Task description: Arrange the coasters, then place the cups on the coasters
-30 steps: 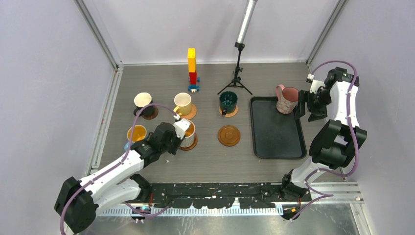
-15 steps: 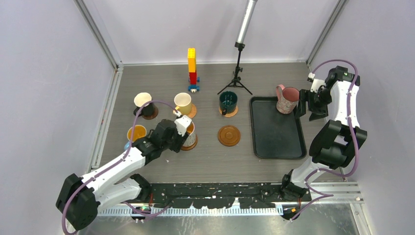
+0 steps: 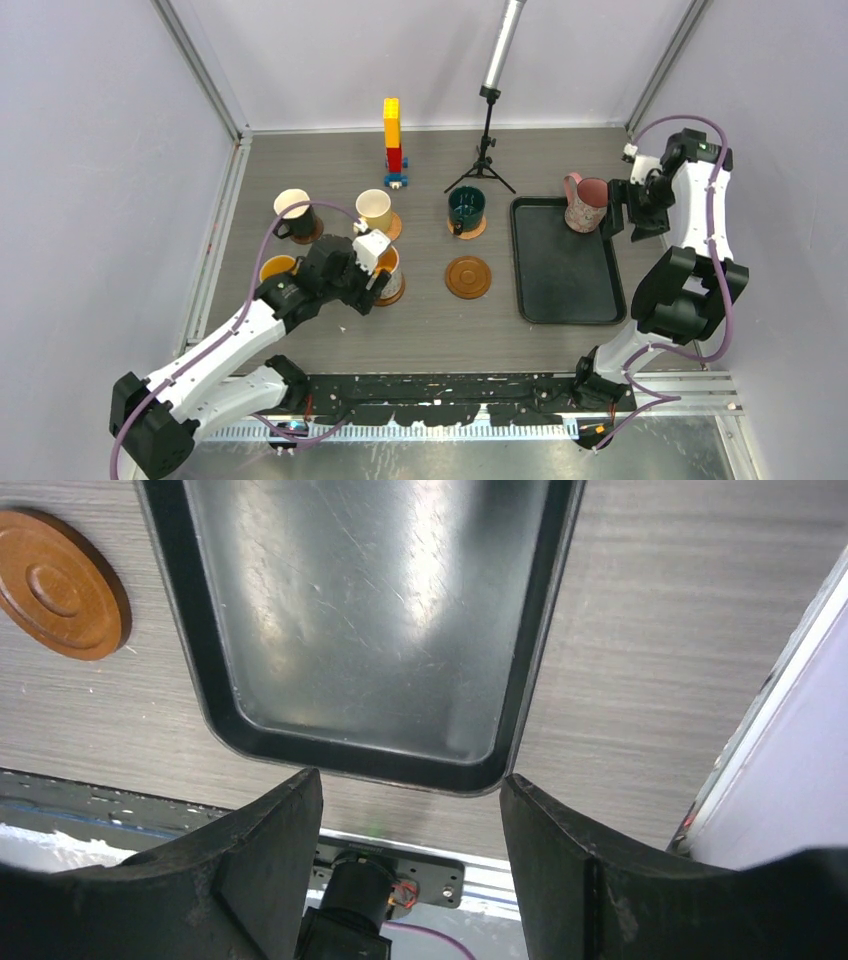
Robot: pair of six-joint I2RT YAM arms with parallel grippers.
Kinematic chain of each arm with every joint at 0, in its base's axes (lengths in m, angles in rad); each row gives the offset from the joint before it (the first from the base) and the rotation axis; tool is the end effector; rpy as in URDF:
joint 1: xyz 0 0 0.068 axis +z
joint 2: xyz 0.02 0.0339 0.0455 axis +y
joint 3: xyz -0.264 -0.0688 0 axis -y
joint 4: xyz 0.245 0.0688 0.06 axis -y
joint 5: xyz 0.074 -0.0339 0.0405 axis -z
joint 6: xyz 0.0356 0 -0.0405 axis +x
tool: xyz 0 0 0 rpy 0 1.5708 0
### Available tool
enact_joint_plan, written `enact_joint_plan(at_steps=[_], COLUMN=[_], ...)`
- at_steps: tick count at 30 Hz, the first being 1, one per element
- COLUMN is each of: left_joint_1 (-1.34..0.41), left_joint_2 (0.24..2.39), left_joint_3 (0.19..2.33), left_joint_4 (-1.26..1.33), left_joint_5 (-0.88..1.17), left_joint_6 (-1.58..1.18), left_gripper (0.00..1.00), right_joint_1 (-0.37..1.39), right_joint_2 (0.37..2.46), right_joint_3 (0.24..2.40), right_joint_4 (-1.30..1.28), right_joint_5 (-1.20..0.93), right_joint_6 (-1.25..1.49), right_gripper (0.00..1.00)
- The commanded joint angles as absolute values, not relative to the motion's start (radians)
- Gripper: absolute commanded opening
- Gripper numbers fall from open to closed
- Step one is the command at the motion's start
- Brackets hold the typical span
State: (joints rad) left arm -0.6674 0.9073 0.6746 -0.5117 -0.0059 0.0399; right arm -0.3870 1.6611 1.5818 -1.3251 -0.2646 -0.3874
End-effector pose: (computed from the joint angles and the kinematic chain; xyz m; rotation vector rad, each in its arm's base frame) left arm 0.1496 -0.1176 0.2491 0.8060 2.1921 -0.3095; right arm 0.2913 -0.1087 0.3100 -0.0325 2.8768 0.2639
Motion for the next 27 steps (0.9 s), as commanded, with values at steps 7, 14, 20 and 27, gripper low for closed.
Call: enact_joint_plan(at_steps=[7,14,20,27], left_joint_1=[-0.648,-0.594,-0.584,-0.583], left_joint_2=[1.044,1.108,1.131,1.16], left_joint_3=[1.058,1.186,1.2,1.21], left_joint_4=[-0.796,-0.844,-0.863,-0.856], left_joint_5=[0.141,0.266,0.291,0.285], left_joint_6=[0.112,0.094,0.101,0.101], left_gripper=[0.99,1.0,1.0,1.0], right_joint_1=[-0.14,-0.093,-0.078,-0.066], right_joint_2=[1.774,2.061,2.234,2.29], right_joint_3=[1.901,2.239,2.439,2.401], right_joint_4=[-1.278,-1.322,-1.355,-1.318], right_joint_5=[-0.125,-0.051,-0.065,-0.083], right_joint_6=[-0.456,-0.454,-0.472,-0.497], right_gripper=[0.72,0.72,0.72,0.72])
